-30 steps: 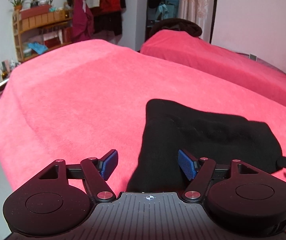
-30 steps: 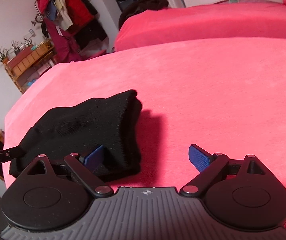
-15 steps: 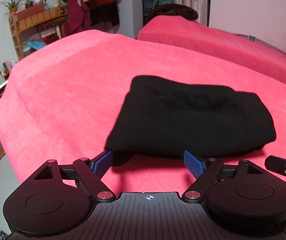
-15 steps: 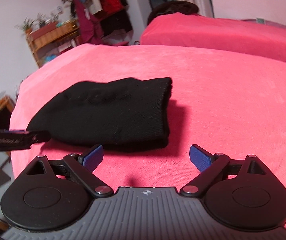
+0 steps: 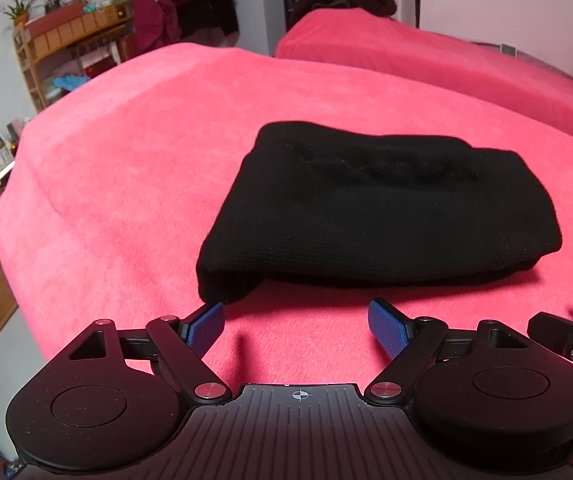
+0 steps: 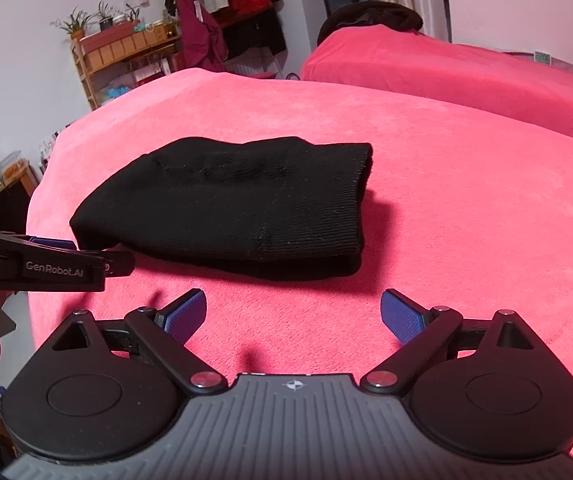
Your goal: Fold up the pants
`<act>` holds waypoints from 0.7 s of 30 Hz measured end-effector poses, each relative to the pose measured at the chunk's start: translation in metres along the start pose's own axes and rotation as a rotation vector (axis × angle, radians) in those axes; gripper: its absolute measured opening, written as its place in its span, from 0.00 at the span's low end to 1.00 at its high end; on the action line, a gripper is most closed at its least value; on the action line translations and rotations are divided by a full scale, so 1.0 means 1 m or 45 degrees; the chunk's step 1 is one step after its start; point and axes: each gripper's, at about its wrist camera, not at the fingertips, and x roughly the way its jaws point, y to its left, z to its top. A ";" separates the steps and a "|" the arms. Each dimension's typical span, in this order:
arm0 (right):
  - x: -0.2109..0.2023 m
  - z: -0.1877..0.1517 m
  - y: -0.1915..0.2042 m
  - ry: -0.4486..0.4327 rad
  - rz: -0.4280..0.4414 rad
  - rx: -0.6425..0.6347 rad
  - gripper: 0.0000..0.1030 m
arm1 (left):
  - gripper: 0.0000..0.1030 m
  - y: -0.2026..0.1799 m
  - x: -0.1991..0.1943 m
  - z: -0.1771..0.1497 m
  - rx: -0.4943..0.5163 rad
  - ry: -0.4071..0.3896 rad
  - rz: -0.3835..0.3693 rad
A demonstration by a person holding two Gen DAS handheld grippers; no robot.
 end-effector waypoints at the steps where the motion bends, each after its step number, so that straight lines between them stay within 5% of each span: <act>1: 0.000 -0.001 0.001 0.001 0.001 -0.008 0.92 | 1.00 0.000 0.000 0.000 -0.001 0.001 0.002; 21: 0.003 -0.003 0.008 0.038 0.033 -0.067 0.92 | 1.00 -0.003 0.005 -0.005 0.006 0.025 0.003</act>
